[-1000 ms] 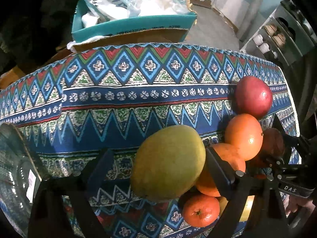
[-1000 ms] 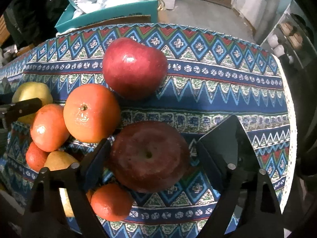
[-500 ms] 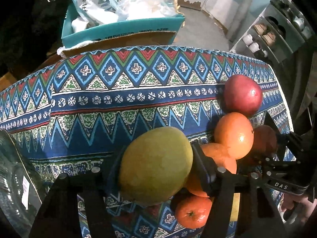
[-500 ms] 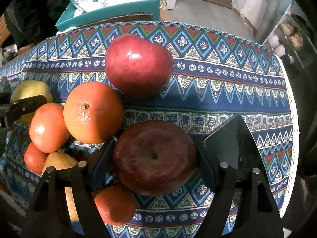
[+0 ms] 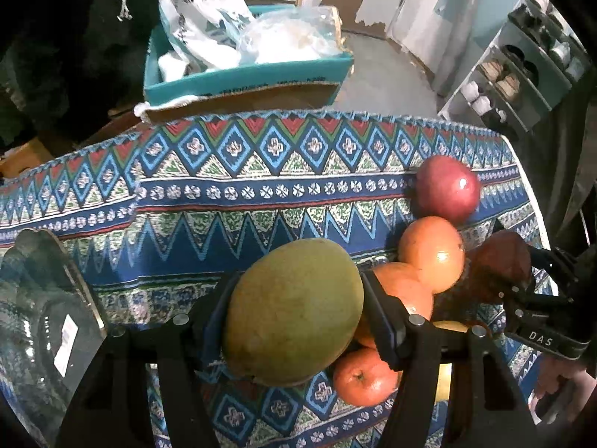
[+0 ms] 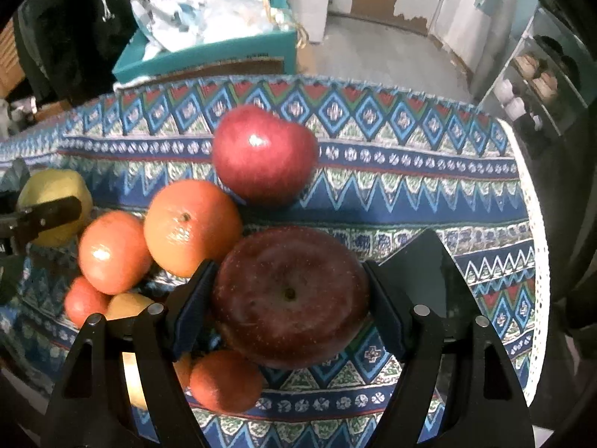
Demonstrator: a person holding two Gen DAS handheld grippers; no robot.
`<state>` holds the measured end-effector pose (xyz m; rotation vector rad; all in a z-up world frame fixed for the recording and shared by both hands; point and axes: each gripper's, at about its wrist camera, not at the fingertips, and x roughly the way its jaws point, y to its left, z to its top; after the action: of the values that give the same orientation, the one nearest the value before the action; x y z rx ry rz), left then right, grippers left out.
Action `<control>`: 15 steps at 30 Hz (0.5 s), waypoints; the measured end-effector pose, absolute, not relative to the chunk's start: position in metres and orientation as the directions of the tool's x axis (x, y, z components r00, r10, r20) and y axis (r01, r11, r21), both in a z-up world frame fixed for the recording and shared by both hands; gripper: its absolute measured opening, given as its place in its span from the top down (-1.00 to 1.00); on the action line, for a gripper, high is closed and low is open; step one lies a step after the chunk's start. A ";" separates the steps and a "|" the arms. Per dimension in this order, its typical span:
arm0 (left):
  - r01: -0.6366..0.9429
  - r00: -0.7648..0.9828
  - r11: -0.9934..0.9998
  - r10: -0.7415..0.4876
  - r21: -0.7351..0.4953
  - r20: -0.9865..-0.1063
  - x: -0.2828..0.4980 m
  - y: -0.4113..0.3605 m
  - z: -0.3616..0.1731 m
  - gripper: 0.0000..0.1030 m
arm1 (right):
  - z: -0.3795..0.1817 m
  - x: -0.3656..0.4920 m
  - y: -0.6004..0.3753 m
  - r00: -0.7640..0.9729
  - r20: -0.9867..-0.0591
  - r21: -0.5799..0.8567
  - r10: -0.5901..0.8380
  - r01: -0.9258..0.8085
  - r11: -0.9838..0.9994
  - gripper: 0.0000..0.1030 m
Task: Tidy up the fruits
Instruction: 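Grasp the green mango with the left tool while the right tool grasps a red apple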
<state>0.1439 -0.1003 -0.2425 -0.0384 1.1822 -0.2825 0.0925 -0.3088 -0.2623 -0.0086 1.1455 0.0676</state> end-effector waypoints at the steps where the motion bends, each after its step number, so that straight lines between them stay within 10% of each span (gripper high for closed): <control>1: 0.199 0.357 0.964 -0.237 -0.175 -0.903 0.142 -0.100 -0.238 -0.30 | -0.259 0.092 -0.310 0.419 -0.907 0.032 0.052 -0.055 0.998 -0.50; 15: 0.196 0.496 0.969 -0.233 -0.154 -0.837 0.112 -0.082 -0.173 -0.30 | -0.184 0.081 -0.297 0.574 -0.816 0.050 0.075 -0.060 0.997 -0.50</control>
<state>0.1117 -0.0818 -0.1727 -0.0398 1.0197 -0.2599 0.0809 -0.2974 -0.1840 0.0172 0.9567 0.0788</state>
